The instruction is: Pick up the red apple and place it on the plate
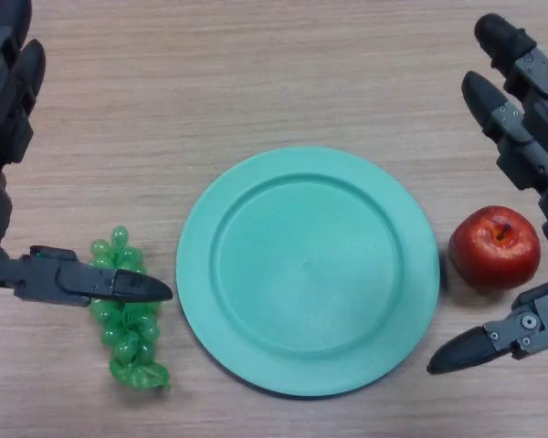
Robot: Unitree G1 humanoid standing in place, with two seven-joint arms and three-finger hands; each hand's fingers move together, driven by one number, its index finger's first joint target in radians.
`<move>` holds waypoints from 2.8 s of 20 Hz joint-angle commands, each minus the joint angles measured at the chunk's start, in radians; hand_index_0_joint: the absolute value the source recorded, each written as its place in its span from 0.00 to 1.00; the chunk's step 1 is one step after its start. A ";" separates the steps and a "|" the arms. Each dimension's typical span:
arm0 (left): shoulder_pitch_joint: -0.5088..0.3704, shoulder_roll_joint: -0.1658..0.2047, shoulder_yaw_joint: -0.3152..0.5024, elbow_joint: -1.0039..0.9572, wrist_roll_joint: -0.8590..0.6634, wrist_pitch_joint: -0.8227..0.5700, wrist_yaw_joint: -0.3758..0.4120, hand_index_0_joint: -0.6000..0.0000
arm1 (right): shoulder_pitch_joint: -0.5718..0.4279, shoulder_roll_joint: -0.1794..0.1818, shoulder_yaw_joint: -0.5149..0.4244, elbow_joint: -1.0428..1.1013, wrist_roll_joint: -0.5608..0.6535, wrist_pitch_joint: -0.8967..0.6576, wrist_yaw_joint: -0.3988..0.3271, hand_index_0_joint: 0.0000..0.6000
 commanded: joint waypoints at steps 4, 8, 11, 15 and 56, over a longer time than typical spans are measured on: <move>0.006 0.009 0.031 -0.044 -0.023 -0.171 0.033 1.00 | -0.001 -0.006 -0.070 -0.046 0.016 -0.154 -0.019 0.00; 0.035 -0.010 -0.015 -0.035 -0.022 -0.201 0.051 1.00 | -0.025 -0.021 -0.116 -0.016 0.026 -0.166 -0.031 0.00; 0.039 -0.016 -0.042 -0.001 0.007 -0.231 0.046 1.00 | -0.053 -0.040 -0.148 0.100 0.031 -0.246 -0.026 0.00; 0.074 -0.037 -0.129 -0.013 0.039 -0.241 0.050 1.00 | -0.110 -0.078 -0.157 0.387 0.014 -0.457 0.003 0.00; 0.064 -0.005 0.037 0.058 -0.103 -0.280 -0.037 1.00 | -0.302 0.066 0.343 1.049 -0.661 -0.634 -0.421 1.00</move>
